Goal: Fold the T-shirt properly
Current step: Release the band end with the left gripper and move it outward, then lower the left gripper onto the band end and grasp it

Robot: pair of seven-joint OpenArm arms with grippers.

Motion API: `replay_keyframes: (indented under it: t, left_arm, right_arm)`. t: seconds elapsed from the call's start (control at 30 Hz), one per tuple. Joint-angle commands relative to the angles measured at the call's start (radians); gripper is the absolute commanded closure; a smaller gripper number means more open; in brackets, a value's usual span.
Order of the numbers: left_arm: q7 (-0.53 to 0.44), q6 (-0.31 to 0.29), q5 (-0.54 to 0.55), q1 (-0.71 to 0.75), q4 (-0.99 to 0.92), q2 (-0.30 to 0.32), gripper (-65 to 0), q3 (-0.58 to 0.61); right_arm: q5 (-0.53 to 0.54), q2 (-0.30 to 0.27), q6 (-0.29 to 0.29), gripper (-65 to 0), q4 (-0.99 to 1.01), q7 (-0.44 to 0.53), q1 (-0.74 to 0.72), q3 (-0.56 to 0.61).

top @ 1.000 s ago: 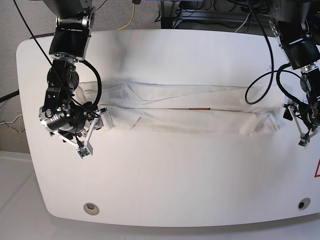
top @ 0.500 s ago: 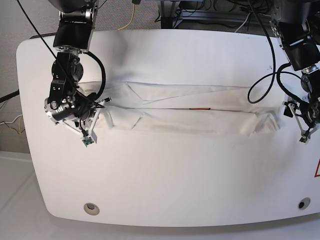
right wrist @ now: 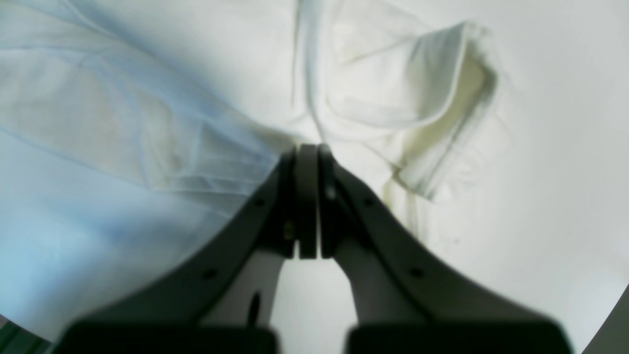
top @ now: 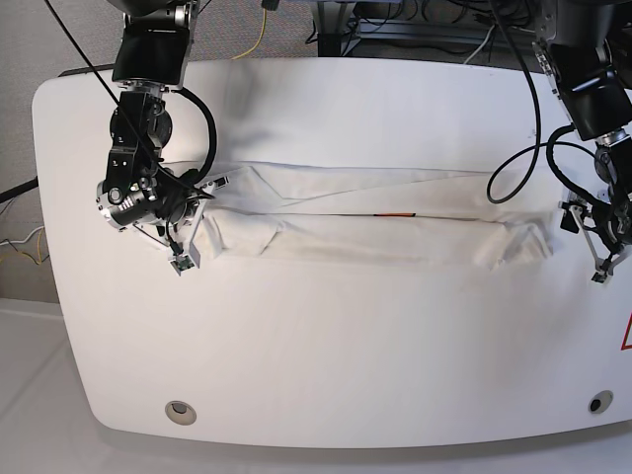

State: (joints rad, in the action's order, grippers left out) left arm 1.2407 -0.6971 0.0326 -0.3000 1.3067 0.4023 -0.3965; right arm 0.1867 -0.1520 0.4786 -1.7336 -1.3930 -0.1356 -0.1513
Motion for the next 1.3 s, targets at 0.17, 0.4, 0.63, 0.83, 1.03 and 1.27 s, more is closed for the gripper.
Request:
replay_keyframes:
  t: [0.17,0.4,0.63,0.83,1.03,1.27]
  left_arm:
    - [-0.005,-0.001,0.092,-0.024,-0.006,0.017,-49.7,-0.005]
    - [-0.005,-0.001,0.189,-0.044,-0.135,0.025,-49.7,-0.005]
    - [-0.006,-0.001,0.212,-0.063,-0.209,0.05,-49.7,-0.006]
    - [-0.006,-0.001,0.286,-0.064,-0.221,0.054,-49.7,-0.006]
    - [-0.005,-0.001,0.303,-0.064,-0.224,0.054,-49.7,-0.006]
    - [-0.005,-0.001,0.332,-0.064,-0.224,0.054,-49.7,-0.006]
  right_arm:
    - [0.001,-0.007,0.002,0.0,-0.015,0.014,-0.039,-0.003]
    - [0.001,-0.007,0.002,0.0,0.027,0.016,-0.054,-0.003]
    - [0.001,-0.007,0.002,0.0,0.09,0.059,-0.066,0.015]
    - [0.001,-0.007,0.001,0.0,0.12,0.088,-0.069,0.074]
    - [0.001,-0.007,0.001,0.0,0.188,0.136,-0.071,0.103]
    - [0.0,-0.005,-0.002,0.0,0.248,0.18,-0.072,0.134]
